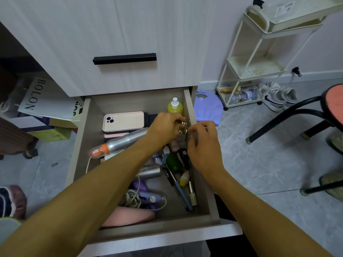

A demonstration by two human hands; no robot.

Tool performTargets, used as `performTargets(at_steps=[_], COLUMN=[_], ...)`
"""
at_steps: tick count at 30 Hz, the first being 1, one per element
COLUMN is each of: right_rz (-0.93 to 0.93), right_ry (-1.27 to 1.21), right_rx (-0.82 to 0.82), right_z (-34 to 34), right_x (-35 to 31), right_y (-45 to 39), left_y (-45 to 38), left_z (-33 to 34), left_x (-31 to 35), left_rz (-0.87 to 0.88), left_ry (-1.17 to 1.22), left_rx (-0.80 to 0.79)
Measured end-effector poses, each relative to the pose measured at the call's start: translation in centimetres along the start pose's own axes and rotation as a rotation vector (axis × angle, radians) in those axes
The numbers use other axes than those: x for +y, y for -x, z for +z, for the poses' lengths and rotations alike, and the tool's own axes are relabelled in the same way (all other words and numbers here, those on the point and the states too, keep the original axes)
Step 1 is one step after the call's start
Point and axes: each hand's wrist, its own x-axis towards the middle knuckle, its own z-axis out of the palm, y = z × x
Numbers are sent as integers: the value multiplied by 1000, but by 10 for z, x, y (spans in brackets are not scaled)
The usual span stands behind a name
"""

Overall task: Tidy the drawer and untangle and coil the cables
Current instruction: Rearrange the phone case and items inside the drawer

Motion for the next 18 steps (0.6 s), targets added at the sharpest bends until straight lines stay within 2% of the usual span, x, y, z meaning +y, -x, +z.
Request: performTargets(at_steps=[4,9,18], right_rz=[23,76,76], right_ry=[-34,-70,-56], right_rx=[5,8,18], right_z=[0,-1,1], right_x=[0,-1,3], right_y=[2,3,2], left_y=[8,1,-23], left_z=[3,12,11], left_x=[-5,-8,-12], left_rz=[-32,-25,-42], left_ry=[93,82,25], left_rx=[0,97,79])
